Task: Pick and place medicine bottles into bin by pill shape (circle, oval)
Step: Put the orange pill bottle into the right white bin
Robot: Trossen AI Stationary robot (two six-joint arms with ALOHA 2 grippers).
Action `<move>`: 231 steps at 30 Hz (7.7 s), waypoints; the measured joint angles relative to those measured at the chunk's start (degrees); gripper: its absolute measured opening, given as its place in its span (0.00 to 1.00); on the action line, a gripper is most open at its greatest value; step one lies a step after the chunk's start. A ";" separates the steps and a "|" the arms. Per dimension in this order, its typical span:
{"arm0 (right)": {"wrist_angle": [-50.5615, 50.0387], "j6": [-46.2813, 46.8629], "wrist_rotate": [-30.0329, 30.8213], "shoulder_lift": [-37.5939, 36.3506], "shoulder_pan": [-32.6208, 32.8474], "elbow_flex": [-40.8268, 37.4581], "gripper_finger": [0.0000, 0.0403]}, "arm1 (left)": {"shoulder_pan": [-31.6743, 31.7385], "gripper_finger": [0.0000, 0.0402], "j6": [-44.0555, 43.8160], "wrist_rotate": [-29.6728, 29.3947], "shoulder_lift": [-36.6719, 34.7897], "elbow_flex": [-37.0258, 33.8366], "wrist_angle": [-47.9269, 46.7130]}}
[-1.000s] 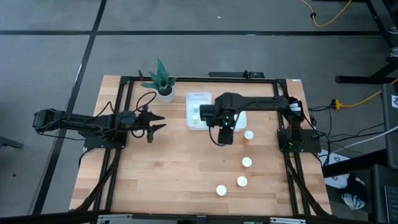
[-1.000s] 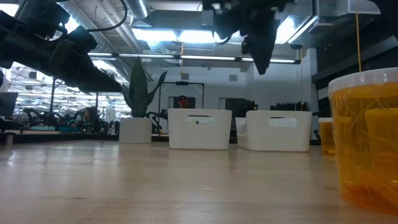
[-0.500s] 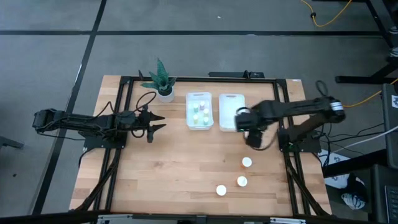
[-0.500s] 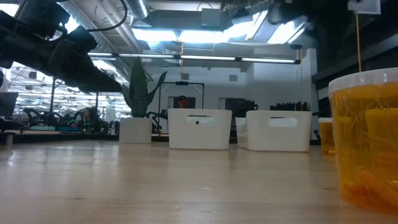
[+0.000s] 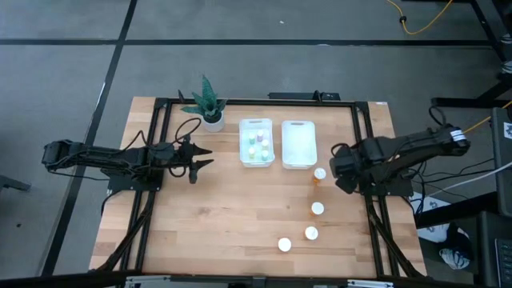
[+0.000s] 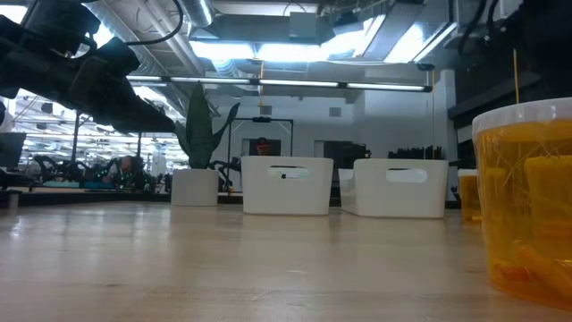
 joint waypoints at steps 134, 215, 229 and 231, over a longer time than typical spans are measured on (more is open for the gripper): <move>50.08 -26.18 8.98 4.73 -5.81 -1.03 0.53 | 0.01 0.39 0.00 -0.02 0.00 0.00 0.00; 20.67 -31.64 1.17 26.63 -17.50 21.63 0.60 | 0.02 0.39 -0.02 -0.02 0.00 0.00 -0.02; 20.62 -28.12 0.39 26.63 0.39 21.63 0.60 | 0.01 0.39 0.00 0.00 0.01 0.00 -0.02; 20.62 -28.14 0.43 26.63 1.26 21.63 0.60 | 0.02 0.39 -0.01 -0.01 0.01 -0.01 0.00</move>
